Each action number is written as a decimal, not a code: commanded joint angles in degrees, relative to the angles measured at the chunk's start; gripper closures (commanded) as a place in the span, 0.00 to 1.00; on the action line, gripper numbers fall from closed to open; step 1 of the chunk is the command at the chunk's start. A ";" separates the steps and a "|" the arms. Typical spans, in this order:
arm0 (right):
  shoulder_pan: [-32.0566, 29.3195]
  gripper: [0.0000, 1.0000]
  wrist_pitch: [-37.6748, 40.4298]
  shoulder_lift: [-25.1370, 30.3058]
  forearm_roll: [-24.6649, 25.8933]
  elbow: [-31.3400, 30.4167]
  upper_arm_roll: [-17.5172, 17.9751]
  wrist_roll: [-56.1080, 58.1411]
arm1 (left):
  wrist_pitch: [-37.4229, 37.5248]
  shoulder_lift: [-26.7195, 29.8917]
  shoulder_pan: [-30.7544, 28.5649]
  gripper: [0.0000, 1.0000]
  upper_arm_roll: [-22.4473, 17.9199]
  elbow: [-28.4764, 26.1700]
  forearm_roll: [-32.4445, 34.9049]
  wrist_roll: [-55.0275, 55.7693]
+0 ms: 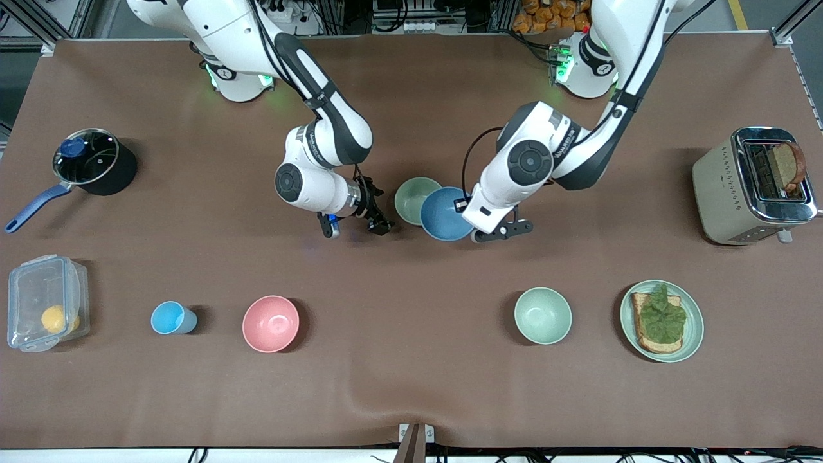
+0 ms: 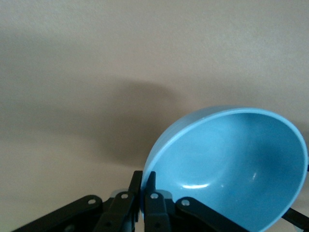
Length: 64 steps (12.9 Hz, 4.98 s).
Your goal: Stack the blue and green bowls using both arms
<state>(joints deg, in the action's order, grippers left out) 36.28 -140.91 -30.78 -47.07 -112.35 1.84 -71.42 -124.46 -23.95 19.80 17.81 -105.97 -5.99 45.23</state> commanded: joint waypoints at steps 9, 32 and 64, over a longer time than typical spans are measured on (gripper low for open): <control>1.16 0.00 -2.70 -1.30 -1.71 -0.06 0.18 1.37 | -10.45 0.31 3.57 1.00 1.87 -7.05 -0.69 4.33; -1.13 0.00 15.37 6.86 7.23 -1.56 -7.53 4.00 | -11.52 5.03 3.24 0.00 1.00 -5.74 0.09 12.07; -43.84 0.00 55.66 33.24 41.36 24.02 2.64 61.47 | 35.33 21.75 -23.32 0.00 -7.09 19.31 6.69 -32.84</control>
<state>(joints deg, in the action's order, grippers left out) -5.65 -83.63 1.81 -6.79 -87.11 2.74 -12.50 -91.51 -2.70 -3.78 11.23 -87.12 2.01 13.70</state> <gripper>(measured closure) 0.000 0.000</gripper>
